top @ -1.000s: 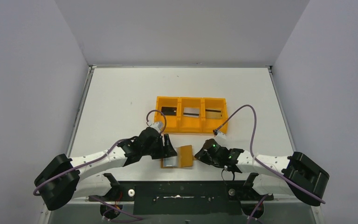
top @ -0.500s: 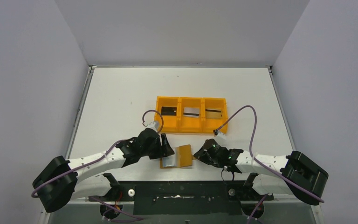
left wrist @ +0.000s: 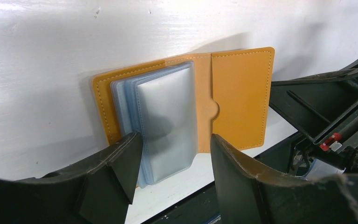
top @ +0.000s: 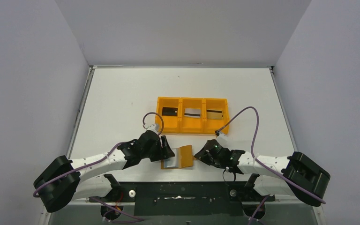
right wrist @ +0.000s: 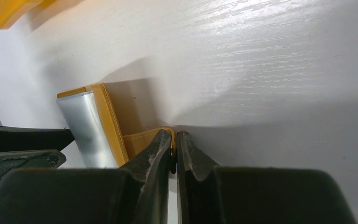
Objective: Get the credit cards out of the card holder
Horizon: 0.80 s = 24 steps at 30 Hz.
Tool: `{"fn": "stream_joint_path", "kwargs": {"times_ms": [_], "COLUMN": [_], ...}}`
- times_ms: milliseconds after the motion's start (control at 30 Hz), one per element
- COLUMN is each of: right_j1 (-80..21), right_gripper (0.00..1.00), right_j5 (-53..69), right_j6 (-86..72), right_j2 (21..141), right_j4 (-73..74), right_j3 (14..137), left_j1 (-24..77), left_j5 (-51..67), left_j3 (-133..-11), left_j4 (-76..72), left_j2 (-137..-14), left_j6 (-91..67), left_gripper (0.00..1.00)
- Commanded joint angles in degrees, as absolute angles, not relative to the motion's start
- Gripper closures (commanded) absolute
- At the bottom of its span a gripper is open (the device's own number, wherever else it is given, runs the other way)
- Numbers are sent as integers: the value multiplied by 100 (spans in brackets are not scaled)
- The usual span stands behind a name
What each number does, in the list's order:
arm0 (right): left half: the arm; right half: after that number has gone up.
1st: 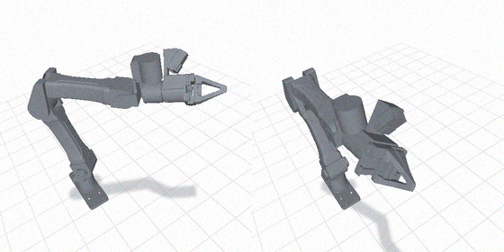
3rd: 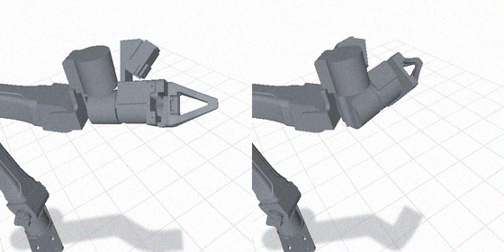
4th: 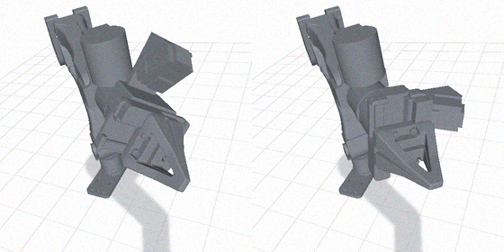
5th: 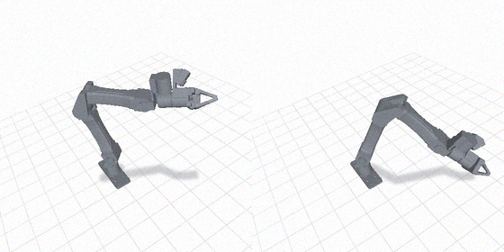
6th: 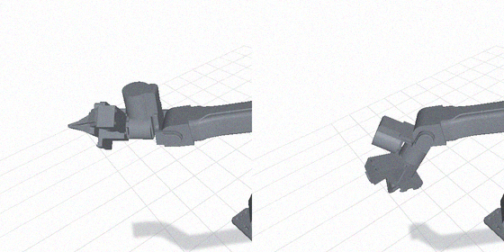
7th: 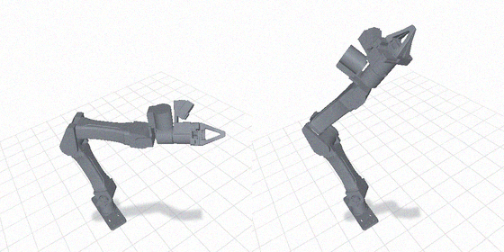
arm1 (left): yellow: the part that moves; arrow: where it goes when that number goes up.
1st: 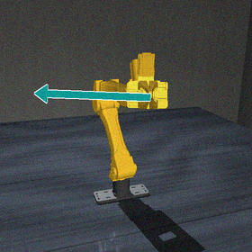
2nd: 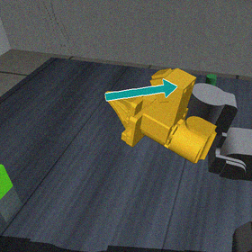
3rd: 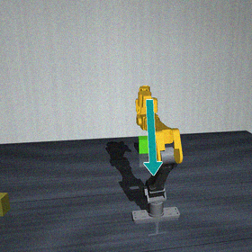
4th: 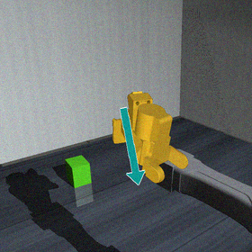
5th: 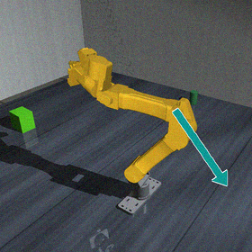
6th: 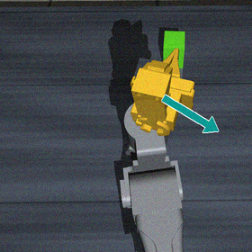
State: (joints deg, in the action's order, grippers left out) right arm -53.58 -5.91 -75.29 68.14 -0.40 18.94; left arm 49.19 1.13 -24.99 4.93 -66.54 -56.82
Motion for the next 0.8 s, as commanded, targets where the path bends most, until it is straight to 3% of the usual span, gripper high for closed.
{"fn": "stream_joint_path", "kwargs": {"times_ms": [0, 533, 767], "right_j1": [-5278, -5238, -5229], "right_gripper": [97, 96, 96], "right_j5": [-496, -220, -296], "right_j6": [-7592, -7477, -7505], "right_j2": [6899, 7299, 7238], "right_j4": [-156, -378, -254], "right_j3": [1766, 1880, 1886], "left_j1": [4957, 4963, 5046], "left_j5": [262, 1112, -230], "left_j3": [-2599, -2748, -3083], "left_j4": [47, -1088, 615], "left_j2": [-6647, -7177, -6558], "left_j6": [-5730, -5758, -5732], "left_gripper": [46, 46, 43]}}
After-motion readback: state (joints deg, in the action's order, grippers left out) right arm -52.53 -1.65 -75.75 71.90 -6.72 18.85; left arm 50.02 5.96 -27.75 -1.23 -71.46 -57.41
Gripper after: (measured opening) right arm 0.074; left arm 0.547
